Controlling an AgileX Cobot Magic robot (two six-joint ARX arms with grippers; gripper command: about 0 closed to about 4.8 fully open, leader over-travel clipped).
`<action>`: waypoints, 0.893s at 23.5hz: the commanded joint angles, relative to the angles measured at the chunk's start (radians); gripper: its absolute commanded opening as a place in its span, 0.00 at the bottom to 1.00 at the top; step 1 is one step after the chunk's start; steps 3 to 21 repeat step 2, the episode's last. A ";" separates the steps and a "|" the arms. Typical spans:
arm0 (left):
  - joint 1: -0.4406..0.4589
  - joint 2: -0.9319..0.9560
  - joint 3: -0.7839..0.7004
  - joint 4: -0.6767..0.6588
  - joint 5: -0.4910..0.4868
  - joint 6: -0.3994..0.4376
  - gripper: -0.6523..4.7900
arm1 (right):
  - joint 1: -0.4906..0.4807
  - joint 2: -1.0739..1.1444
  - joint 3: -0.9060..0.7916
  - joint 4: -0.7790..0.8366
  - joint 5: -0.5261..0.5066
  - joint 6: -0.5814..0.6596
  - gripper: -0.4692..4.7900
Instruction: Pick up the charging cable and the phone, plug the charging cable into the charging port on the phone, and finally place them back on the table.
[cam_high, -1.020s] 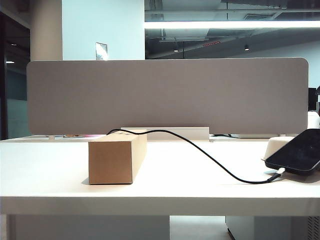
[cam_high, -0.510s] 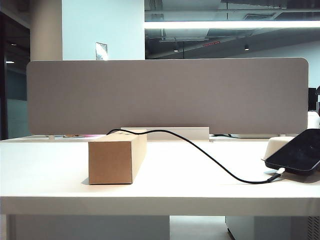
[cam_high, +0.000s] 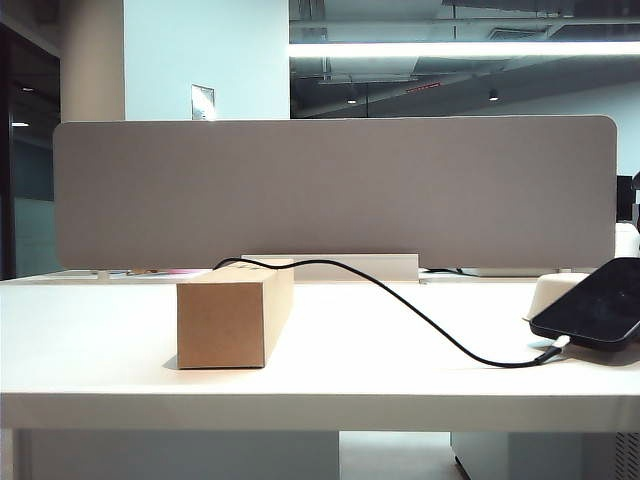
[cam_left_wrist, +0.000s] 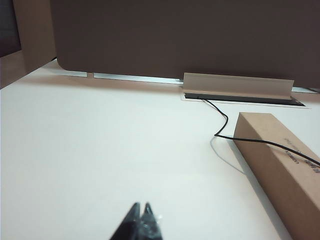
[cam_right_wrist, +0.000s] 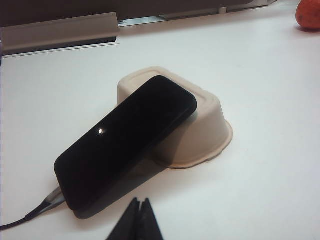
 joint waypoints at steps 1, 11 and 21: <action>0.001 0.001 0.003 0.007 0.001 0.001 0.11 | 0.000 -0.001 -0.005 0.010 0.001 0.000 0.09; 0.001 0.001 0.003 0.007 0.001 0.001 0.11 | 0.000 -0.001 -0.005 0.010 0.001 0.000 0.09; 0.001 0.001 0.003 0.007 0.001 0.001 0.11 | 0.000 -0.001 -0.005 0.010 0.001 0.000 0.09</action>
